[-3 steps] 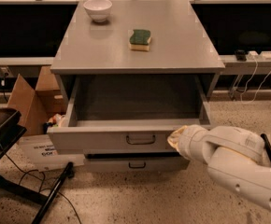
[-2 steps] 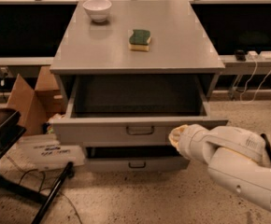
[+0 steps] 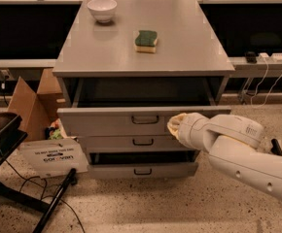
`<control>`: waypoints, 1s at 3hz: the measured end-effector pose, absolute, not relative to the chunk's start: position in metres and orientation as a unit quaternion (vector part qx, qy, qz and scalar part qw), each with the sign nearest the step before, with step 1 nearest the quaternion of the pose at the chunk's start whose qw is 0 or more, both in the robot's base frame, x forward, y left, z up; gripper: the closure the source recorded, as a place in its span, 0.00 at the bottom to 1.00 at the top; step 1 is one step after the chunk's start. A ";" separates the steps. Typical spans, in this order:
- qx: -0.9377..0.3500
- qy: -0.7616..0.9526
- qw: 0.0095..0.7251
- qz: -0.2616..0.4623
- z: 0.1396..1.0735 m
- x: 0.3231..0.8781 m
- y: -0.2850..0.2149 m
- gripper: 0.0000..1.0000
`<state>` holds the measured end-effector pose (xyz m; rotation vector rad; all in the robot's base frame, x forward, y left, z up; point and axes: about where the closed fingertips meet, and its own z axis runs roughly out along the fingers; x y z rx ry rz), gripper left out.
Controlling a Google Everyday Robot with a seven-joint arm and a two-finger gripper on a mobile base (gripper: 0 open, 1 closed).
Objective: Close top drawer
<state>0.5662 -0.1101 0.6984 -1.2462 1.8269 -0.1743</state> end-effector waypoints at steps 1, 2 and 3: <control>-0.503 0.732 0.455 -0.067 0.697 0.578 -0.110 1.00; -0.504 0.726 0.463 -0.071 0.683 0.615 -0.118 1.00; -0.504 0.725 0.464 -0.072 0.680 0.620 -0.120 1.00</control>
Offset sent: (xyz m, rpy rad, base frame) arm 0.1195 -0.0155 -0.0611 0.0404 -0.0683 -0.0002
